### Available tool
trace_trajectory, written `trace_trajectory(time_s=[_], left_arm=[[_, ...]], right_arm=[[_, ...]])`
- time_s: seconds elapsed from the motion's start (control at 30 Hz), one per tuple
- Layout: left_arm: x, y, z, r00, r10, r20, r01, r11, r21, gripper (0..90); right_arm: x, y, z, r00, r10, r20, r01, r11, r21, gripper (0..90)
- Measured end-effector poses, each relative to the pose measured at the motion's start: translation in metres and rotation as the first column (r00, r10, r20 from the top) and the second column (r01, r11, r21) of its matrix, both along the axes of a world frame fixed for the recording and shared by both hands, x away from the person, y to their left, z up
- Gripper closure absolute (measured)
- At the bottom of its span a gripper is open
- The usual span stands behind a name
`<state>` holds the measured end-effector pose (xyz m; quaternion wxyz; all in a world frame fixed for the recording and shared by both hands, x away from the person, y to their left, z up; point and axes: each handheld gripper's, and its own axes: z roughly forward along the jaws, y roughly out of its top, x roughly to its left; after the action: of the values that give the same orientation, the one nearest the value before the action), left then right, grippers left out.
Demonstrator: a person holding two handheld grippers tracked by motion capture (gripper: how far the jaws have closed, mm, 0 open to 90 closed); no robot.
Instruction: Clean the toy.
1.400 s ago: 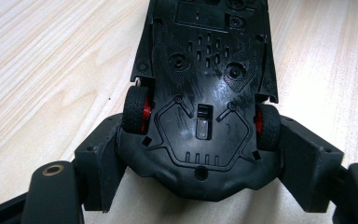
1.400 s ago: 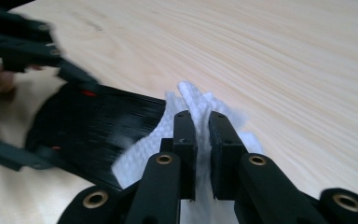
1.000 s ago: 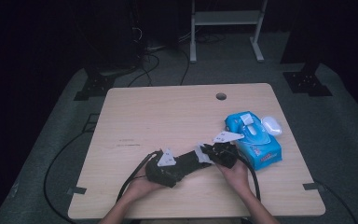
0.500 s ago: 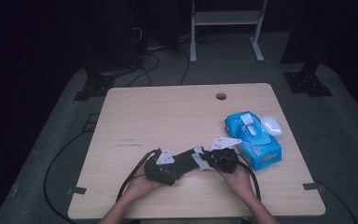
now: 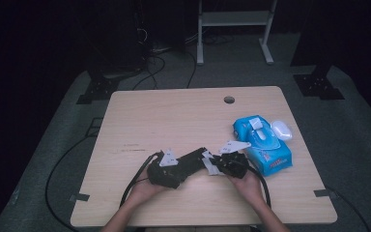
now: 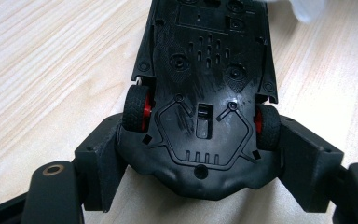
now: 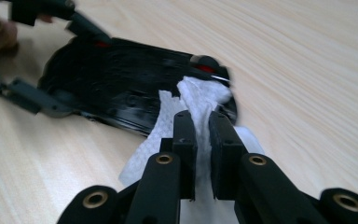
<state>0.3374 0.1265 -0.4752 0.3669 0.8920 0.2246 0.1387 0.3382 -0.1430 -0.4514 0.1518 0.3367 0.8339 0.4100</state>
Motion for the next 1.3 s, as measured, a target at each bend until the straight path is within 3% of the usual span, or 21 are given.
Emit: trace_trajectory(time_s=[0.07, 0.17, 0.23, 0.3, 0.4, 0.43, 0.53, 0.63, 0.73, 0.8, 0.87, 1.0, 1.13, 1.23, 1.3], left_arm=[[0.000, -0.001, 0.000, 1.0000, -0.002, 0.003, 0.002, 1.0000, 0.005, 24.4], [0.000, -0.001, -0.001, 1.0000, -0.001, 0.003, 0.001, 1.0000, 0.007, 24.4], [-0.001, -0.001, -0.001, 1.0000, -0.006, 0.003, 0.006, 0.9999, 0.009, 24.4], [-0.001, -0.001, 0.000, 0.9999, -0.010, 0.003, 0.010, 0.9999, 0.003, 24.4], [-0.002, -0.001, 0.000, 0.9998, -0.017, 0.004, 0.017, 0.9998, 0.005, 24.4], [-0.002, -0.002, -0.001, 0.9998, -0.022, 0.004, 0.022, 0.9998, 0.004, 24.4], [-0.004, -0.006, -0.001, 0.9991, -0.043, 0.003, 0.043, 0.9991, 0.000, 24.4], [-0.006, -0.008, -0.001, 0.9987, -0.047, 0.019, 0.047, 0.9988, 0.011, 24.4], [-0.006, -0.007, -0.001, 0.9990, -0.044, 0.012, 0.043, 0.9990, 0.004, 24.4], [-0.006, -0.007, -0.001, 0.9988, -0.045, 0.015, 0.045, 0.9989, 0.010, 24.4], [-0.006, -0.007, -0.001, 0.9990, -0.044, 0.009, 0.044, 0.9990, 0.003, 24.4], [-0.005, -0.007, -0.001, 0.9990, -0.044, 0.005, 0.044, 0.9990, -0.007, 24.4], [-0.005, -0.006, -0.001, 0.9992, -0.039, -0.001, 0.039, 0.9992, -0.013, 24.4], [-0.005, -0.008, -0.001, 0.9992, -0.041, 0.002, 0.041, 0.9991, -0.008, 24.4], [-0.005, -0.009, -0.001, 0.9991, -0.042, 0.002, 0.042, 0.9991, -0.008, 24.4]], right_arm=[[0.002, -0.006, 0.000, 0.9996, -0.006, -0.028, 0.007, 0.999, 0.036, 81.9], [-0.006, 0.004, 0.003, 0.9986, 0.052, -0.006, -0.052, 0.998, 0.045, 81.8], [-0.008, 0.011, 0.004, 0.9965, 0.080, 0.026, -0.080, 0.997, 0.001, 81.6], [-0.004, 0.006, 0.003, 0.9984, 0.051, 0.025, -0.051, 0.999, -0.012, 81.6], [0.006, -0.011, 0.000, 0.9991, -0.021, -0.037, 0.023, 0.999, 0.041, 81.7], [0.006, -0.013, 0.001, 0.9991, -0.025, -0.034, 0.026, 0.998, 0.050, 81.7], [-0.001, -0.004, 0.008, 0.9996, 0.027, 0.010, -0.027, 0.998, 0.060, 81.6], [-0.001, 0.003, 0.005, 0.9991, 0.041, 0.013, -0.041, 0.999, 0.012, 81.6], [0.007, -0.007, 0.002, 0.9996, 0.001, -0.028, 0.001, 0.998, 0.056, 81.5], [0.009, -0.012, 0.003, 0.9991, -0.034, -0.024, 0.035, 0.998, 0.045, 81.5], [0.007, -0.011, 0.004, 0.9994, -0.029, -0.020, 0.030, 0.998, 0.054, 81.5], [0.005, 0.001, 0.005, 0.9999, -0.002, 0.012, 0.002, 1.000, 0.014, 81.5], [0.012, -0.005, 0.003, 0.9990, -0.034, -0.030, 0.036, 0.998, 0.053, 81.6], [0.006, 0.007, 0.005, 1.0000, 0.002, -0.001, -0.002, 1.000, 0.031, 81.8], [0.003, 0.019, 0.004, 0.9991, 0.042, -0.005, -0.042, 0.999, 0.031, 81.8]])
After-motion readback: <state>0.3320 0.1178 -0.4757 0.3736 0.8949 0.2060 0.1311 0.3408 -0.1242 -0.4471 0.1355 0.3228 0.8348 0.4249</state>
